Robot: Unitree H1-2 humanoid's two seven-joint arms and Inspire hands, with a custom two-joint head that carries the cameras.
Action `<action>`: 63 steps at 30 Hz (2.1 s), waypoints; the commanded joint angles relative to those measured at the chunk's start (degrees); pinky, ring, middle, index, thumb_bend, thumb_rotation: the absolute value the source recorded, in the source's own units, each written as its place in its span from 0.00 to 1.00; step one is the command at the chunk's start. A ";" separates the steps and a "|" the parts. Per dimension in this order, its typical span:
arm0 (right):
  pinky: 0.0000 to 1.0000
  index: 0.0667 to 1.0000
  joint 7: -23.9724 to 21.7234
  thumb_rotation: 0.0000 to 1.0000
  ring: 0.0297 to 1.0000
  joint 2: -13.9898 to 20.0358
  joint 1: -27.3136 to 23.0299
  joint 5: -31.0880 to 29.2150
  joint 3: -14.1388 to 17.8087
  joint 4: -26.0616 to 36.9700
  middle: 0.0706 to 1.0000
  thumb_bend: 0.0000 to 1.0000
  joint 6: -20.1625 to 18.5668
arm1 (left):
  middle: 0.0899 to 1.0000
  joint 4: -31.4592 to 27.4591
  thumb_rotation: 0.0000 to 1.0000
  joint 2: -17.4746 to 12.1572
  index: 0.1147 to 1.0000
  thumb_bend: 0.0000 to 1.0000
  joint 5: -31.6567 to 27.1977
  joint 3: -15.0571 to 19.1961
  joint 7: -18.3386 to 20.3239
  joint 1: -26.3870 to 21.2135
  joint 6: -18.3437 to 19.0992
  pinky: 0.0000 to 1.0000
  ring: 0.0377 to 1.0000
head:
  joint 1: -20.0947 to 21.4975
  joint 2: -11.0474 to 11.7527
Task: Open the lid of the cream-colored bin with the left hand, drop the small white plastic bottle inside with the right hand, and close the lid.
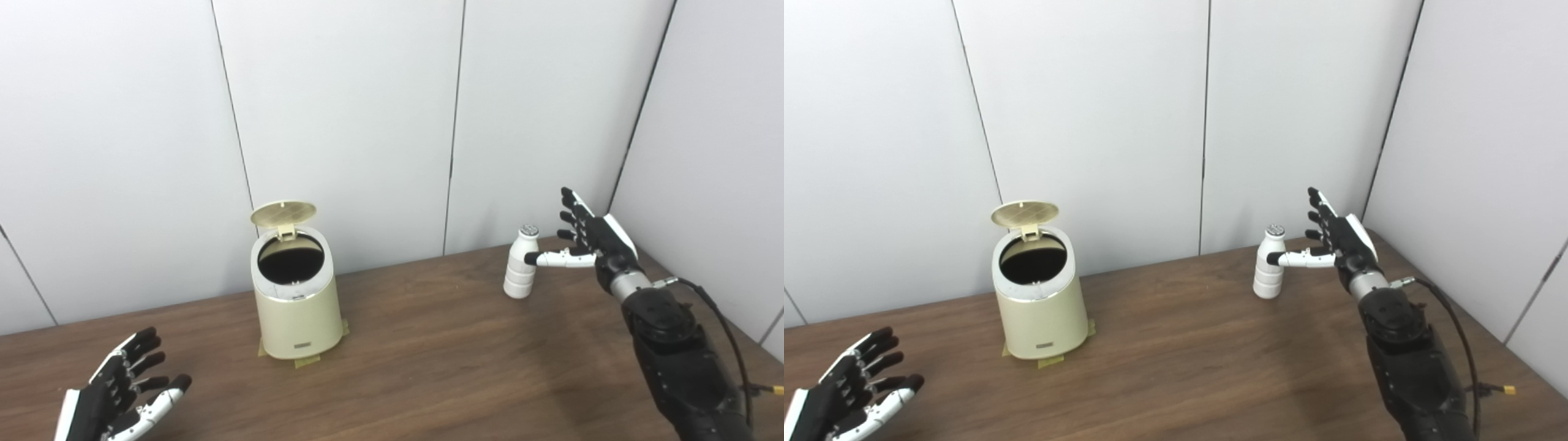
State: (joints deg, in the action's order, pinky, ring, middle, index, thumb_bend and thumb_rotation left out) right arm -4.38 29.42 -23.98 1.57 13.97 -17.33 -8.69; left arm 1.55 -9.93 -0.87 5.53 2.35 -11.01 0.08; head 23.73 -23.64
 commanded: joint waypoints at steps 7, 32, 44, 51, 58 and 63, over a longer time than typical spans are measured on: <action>0.86 0.95 1.69 0.08 0.90 1.62 -1.99 1.41 -0.52 -0.65 0.94 0.79 1.82 | 0.82 -3.47 0.02 -0.52 0.82 0.62 0.10 -0.17 0.09 -1.94 0.84 0.66 0.79 | 0.04 -0.43; 0.77 0.87 4.01 0.10 0.81 -1.95 -4.18 1.32 -2.73 -8.93 0.85 0.85 3.91 | 0.82 -5.56 0.00 -0.63 0.82 0.59 -0.19 -0.23 0.82 -1.41 2.07 0.67 0.79 | -0.44 -1.24; 0.71 0.83 6.43 0.01 0.76 -3.48 -5.80 1.82 -3.45 -12.13 0.82 0.81 7.26 | 0.81 -6.09 0.00 -0.60 0.83 0.60 0.56 -0.45 0.65 -1.23 2.80 0.67 0.78 | -0.87 -1.42; 0.36 0.53 16.19 0.00 0.38 -4.22 -8.02 6.90 -4.55 -19.12 0.47 0.53 16.29 | 0.82 -5.90 0.00 -0.71 0.83 0.59 0.98 -0.60 0.65 -1.30 2.47 0.68 0.79 | -1.01 -1.63; 0.34 0.50 20.55 0.00 0.36 -4.35 -7.70 9.38 -5.36 -19.31 0.46 0.51 19.34 | 0.82 -6.19 0.00 -0.67 0.83 0.59 1.29 -0.91 0.66 -1.33 2.53 0.69 0.78 | -1.23 -1.58; 0.34 0.52 22.24 0.00 0.36 -4.34 -6.82 10.65 -5.50 -16.29 0.45 0.51 18.74 | 0.82 -6.05 0.00 -0.40 0.84 0.58 0.98 -1.02 0.69 -1.35 2.31 0.69 0.78 | -1.93 -1.59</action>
State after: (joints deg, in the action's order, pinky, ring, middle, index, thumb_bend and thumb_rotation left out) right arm 16.28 23.79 -28.80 11.11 8.33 -36.75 8.53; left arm -2.73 -9.97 -0.09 4.59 3.05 -10.69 3.53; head 21.80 -25.22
